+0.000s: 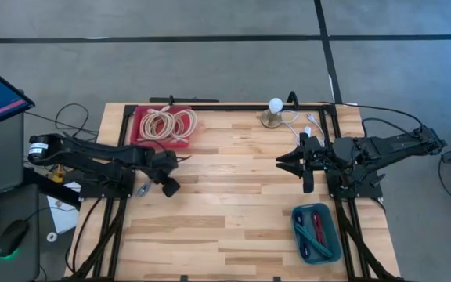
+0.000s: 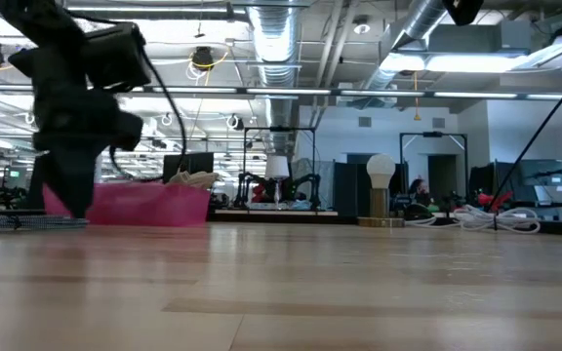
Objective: Pick & Place USB Port
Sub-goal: Put the black and white charger cable into the blue bin
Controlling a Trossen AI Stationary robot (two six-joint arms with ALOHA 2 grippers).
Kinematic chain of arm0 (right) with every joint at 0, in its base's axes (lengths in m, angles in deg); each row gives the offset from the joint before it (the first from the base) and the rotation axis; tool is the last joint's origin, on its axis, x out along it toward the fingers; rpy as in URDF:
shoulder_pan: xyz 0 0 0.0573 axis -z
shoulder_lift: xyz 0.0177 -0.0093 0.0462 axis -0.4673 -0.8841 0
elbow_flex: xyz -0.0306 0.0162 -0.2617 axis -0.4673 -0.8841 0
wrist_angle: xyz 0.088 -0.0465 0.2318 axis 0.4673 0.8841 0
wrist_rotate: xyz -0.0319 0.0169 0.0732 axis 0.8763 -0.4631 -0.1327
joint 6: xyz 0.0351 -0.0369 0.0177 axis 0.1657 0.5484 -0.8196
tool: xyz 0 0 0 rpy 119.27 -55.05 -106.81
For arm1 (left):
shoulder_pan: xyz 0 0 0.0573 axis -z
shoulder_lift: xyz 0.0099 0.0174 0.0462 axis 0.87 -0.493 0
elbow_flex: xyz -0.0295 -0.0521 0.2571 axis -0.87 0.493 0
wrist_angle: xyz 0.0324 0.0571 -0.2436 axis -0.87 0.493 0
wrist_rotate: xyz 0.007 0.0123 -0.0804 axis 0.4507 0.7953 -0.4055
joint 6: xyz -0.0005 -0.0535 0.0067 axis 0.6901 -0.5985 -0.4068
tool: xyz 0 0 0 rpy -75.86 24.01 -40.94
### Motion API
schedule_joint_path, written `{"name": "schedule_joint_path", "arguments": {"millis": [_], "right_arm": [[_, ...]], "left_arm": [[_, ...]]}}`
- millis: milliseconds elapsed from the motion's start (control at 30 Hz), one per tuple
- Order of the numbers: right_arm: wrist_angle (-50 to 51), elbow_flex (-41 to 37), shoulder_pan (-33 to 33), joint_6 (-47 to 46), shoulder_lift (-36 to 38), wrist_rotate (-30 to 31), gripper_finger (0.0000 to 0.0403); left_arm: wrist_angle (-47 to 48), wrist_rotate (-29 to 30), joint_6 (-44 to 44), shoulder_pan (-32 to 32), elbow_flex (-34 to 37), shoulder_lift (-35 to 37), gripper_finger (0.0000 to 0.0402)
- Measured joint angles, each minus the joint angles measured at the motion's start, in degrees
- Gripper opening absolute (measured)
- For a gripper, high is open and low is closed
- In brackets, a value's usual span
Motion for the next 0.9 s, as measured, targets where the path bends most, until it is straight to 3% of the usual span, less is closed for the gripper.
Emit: {"name": "schedule_joint_path", "arguments": {"millis": [300, 433, 667, 900], "right_arm": [[0.34, 0.0, 0.0, 0.17, 0.0, 0.0, 0.0087], [0.5, 0.0, 0.0, 0.19, 0.0, 0.0, 0.0087], [0.66, 0.0, 0.0, 0.19, 0.0, 0.0, 0.0087], [0.7, 0.0, 0.0, 0.19, 0.0, 0.0, 0.0087]], "left_arm": [[1.07, 2.61, 3.3, -0.69, -6.75, 0.0, 0.0152], [8.03, 3.05, 5.78, -2.48, -9.63, 0.0, 0.0132], [24.83, 9.8, 10.87, -5.79, -11.51, 0.0, 0.0113], [27.19, 14.51, 14.75, -7.54, -11.51, 0.0, 0.0113]]}}
